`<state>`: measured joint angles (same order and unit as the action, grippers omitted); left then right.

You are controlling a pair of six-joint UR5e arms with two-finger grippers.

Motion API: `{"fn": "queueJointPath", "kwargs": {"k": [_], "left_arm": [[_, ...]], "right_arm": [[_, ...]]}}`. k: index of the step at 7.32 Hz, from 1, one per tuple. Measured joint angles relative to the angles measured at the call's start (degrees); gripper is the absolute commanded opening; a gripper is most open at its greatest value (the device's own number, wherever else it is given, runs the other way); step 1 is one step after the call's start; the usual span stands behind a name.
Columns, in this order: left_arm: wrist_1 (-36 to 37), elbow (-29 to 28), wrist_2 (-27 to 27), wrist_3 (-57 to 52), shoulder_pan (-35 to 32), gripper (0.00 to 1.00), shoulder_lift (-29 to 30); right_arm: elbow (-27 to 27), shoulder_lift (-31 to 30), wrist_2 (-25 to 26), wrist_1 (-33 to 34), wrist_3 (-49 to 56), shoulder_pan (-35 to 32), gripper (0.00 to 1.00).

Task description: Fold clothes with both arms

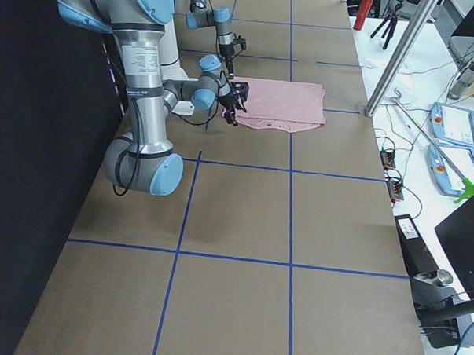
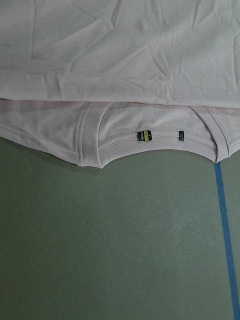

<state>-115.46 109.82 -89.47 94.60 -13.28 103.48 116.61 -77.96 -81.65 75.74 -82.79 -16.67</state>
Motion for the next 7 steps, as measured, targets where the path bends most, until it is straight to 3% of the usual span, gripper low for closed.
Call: {"fn": "queueJointPath", "kwargs": {"k": [4, 5, 6, 7], "left_arm": [[1.5, -0.2, 0.0, 0.0, 0.1, 0.56, 0.3], [1.5, -0.4, 0.0, 0.0, 0.1, 0.49, 0.4], [1.5, -0.5, 0.0, 0.0, 0.1, 0.34, 0.7], [1.5, -0.7, 0.0, 0.0, 0.1, 0.09, 1.0]], "right_arm": [[-0.2, 0.1, 0.0, 0.0, 0.0, 0.1, 1.0], [-0.1, 0.1, 0.0, 0.0, 0.0, 0.1, 1.0], [-0.1, 0.0, 0.0, 0.0, 0.0, 0.1, 1.0], [-0.1, 0.0, 0.0, 0.0, 0.0, 0.1, 1.0]]}}
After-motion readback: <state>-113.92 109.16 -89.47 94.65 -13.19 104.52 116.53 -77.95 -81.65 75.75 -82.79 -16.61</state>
